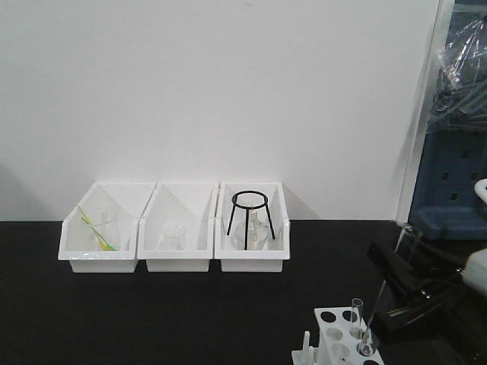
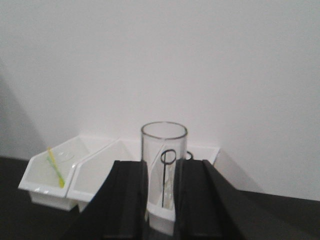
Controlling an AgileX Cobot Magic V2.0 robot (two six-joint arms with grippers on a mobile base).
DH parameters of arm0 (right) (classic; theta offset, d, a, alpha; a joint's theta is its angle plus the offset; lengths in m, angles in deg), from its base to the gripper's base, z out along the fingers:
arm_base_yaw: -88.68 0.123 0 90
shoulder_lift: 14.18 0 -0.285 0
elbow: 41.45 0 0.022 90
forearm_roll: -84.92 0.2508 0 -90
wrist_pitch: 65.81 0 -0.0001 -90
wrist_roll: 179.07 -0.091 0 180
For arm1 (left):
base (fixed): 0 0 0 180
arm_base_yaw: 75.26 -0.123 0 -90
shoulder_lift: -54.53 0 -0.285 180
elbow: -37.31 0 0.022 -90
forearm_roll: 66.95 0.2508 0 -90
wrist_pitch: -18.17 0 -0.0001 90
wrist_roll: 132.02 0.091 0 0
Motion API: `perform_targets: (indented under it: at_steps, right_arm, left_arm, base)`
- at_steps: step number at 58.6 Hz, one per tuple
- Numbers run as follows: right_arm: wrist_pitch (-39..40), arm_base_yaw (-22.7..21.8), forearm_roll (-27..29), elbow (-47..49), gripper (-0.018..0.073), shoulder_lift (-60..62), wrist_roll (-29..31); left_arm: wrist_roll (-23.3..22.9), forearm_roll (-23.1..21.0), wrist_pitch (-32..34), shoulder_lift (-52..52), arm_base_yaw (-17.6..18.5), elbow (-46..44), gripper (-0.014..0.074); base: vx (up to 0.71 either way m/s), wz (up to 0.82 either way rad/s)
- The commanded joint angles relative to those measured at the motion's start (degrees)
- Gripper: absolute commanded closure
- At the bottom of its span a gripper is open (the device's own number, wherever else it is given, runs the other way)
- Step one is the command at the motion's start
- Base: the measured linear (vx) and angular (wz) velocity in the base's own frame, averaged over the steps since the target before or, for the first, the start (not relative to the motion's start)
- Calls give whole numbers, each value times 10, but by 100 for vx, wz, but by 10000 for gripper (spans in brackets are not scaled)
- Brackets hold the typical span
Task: Flip and reinsert test tube from rack
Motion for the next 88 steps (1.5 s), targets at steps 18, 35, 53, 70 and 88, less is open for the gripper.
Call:
perform_targets:
  at_steps: [18, 35, 53, 70, 88]
  right_arm:
    - [151, -2, -21, -9, 568, -65, 20]
    - [225, -2, -23, -9, 568, -141, 4]
    - [266, -2, -26, -9, 568, -190, -6]
    - [270, -2, -28, -9, 568, -194, -6]
    - [332, -2, -84, -9, 568, -281, -13]
  left_arm:
    - [0, -3, 46, 6, 2, 1, 603]
    - [0, -3, 46, 6, 2, 1, 603]
    - [0, -3, 46, 6, 2, 1, 603]
    - [0, -3, 46, 6, 2, 1, 603]
    - [0, -3, 46, 6, 2, 1, 603]
  base:
    - [0, 0]
    - [0, 0]
    - [0, 0]
    - [0, 0]
    - [0, 0]
